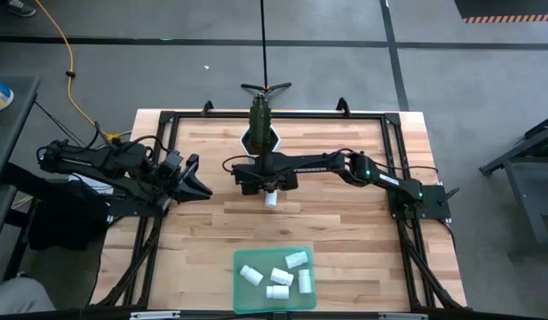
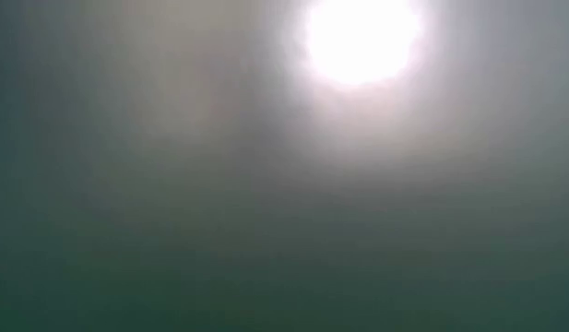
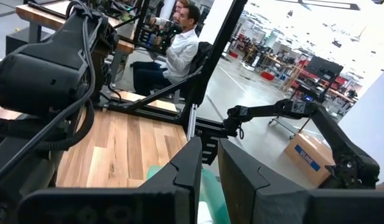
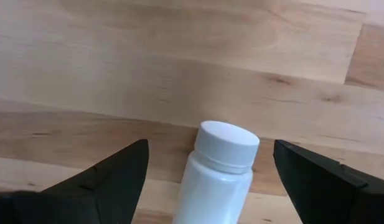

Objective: Pick and place pill bottles into a basket
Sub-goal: Put the white pill bottle into the bin

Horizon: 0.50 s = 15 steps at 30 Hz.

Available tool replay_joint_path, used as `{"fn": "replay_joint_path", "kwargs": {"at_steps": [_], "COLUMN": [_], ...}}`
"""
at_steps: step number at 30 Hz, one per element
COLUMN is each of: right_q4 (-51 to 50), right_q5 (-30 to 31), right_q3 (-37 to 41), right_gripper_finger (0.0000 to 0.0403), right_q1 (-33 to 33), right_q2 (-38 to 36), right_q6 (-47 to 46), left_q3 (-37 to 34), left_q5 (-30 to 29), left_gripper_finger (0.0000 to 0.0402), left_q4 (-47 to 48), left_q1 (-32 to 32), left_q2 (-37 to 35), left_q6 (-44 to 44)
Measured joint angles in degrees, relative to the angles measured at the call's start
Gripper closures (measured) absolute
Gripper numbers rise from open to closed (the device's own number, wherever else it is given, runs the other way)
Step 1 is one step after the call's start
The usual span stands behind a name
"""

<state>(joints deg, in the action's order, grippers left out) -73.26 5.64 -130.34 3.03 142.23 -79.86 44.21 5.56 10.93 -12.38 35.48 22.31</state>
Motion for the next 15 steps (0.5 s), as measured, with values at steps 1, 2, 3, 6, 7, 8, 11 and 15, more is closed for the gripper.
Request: {"fn": "replay_joint_path", "kwargs": {"at_steps": [1,2,3,6,7,8,11,15], "right_q4": [0.1,0.1,0.1,0.2,0.4,0.8,1.0,1.1], "right_q5": [0.1,-0.2,-0.3,-1.1,-1.5,-1.6,-1.8,-1.4], "right_q3": [0.0,0.0,0.0,0.0,0.0,0.0,0.0,0.0], "right_gripper_finger": [0.0068,0.0068,0.0068,0.0068,0.0068,0.0068,0.0068,0.0071], "right_q1": [0.0,0.0,0.0,0.0,0.0,0.0,0.0,0.0], "right_q2": [0.1,0.2,0.4,1.2,1.5,1.8,2.0,2.3], "right_q6": [-0.1,-0.2,-0.1,0.0,0.1,0.1,0.2,0.7], "left_q3": [0.0,0.0,0.0,0.0,0.0,0.0,0.0,0.0], "left_q5": [0.0,0.0,0.0,0.1,0.1,0.0,0.1,0.1], "left_gripper_finger": [0.0312,0.0312,0.0312,0.0312,0.0312,0.0312,0.0312,0.0312], "left_q4": [0.0,0.0,0.0,0.0,0.0,0.0,0.1,0.3], "left_q1": [0.0,0.0,0.0,0.0,0.0,0.0,0.0,0.0], "left_q2": [0.0,0.0,0.0,0.0,0.0,0.0,0.0,0.0], "left_q6": [0.0,0.0,0.0,0.0,0.0,0.0,0.0,0.0]}}
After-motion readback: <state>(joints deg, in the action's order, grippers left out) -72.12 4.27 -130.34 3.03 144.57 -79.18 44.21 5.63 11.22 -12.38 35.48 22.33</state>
